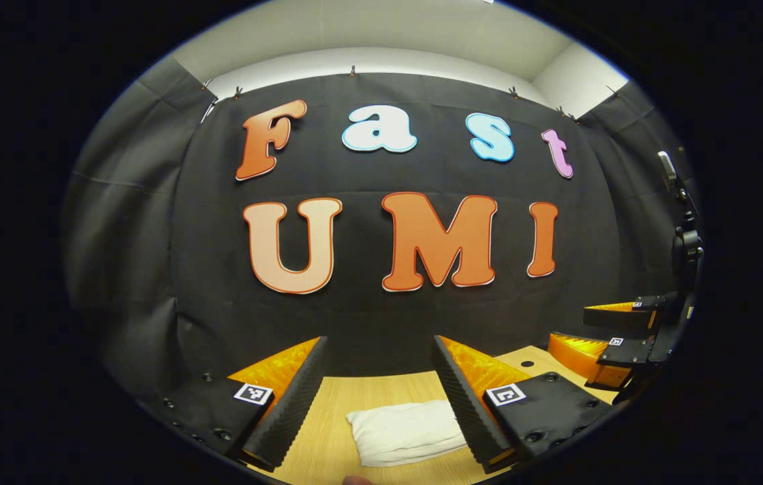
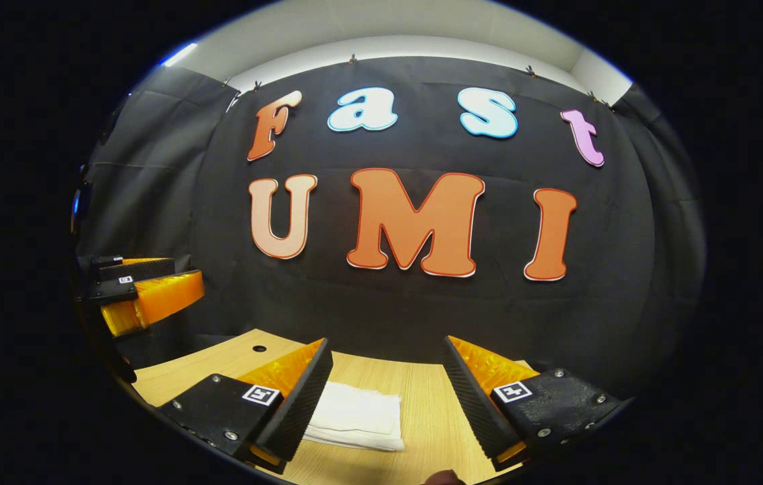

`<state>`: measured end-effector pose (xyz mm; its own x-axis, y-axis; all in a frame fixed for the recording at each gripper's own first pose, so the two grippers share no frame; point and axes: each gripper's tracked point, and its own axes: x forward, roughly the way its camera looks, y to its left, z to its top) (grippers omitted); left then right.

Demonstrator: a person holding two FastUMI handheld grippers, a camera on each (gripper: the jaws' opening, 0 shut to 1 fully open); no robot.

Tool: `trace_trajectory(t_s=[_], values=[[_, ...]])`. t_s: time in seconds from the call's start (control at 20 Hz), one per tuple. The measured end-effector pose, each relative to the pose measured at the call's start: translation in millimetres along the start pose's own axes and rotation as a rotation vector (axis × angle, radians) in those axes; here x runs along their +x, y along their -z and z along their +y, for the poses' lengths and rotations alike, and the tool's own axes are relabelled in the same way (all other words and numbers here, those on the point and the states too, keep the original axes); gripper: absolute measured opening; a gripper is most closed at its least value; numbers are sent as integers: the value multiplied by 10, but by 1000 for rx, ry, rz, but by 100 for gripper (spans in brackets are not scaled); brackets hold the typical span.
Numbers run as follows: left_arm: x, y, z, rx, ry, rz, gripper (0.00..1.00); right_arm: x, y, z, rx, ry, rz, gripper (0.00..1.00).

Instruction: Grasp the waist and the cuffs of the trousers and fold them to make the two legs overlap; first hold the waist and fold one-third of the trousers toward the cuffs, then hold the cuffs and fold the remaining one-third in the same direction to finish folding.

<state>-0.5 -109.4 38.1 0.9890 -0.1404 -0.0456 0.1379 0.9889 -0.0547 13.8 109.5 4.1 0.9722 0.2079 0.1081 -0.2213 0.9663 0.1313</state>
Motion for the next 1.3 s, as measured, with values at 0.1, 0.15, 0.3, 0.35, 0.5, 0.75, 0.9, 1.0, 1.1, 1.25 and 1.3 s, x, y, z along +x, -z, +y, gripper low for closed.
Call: trace_trajectory(t_s=[0.1,0.15,0.3,0.35,0.5,0.75,0.9,1.0,1.1,1.25,1.3], values=[[-143,-26,91,5,-10,-13,96,-46,-49,93,1,-17,-5,99],[-203,-17,130,8,-13,-10,96,-75,-62,89,-1,-9,-3,100],[-336,-8,217,1,6,-20,96,-196,-157,183,-2,-4,-30,99],[-363,3,257,3,10,-21,96,-238,-178,182,-9,5,-39,99],[-395,70,339,-6,15,-12,99,-379,-244,186,-36,29,-57,99],[-466,38,390,3,6,-15,99,-577,-283,172,-46,31,-58,100],[-526,25,354,22,-4,-26,99,-617,-270,148,-33,13,-53,100],[-555,42,340,33,-29,-23,96,-624,-273,121,-25,-9,-58,100],[-573,20,250,33,-52,-25,96,-637,-281,72,-23,-39,-58,100],[-603,-65,102,41,-89,-40,96,-648,-302,-32,-30,-85,-66,100],[-617,-78,47,40,-96,-45,99,-641,-290,-84,-27,-93,-62,100]])
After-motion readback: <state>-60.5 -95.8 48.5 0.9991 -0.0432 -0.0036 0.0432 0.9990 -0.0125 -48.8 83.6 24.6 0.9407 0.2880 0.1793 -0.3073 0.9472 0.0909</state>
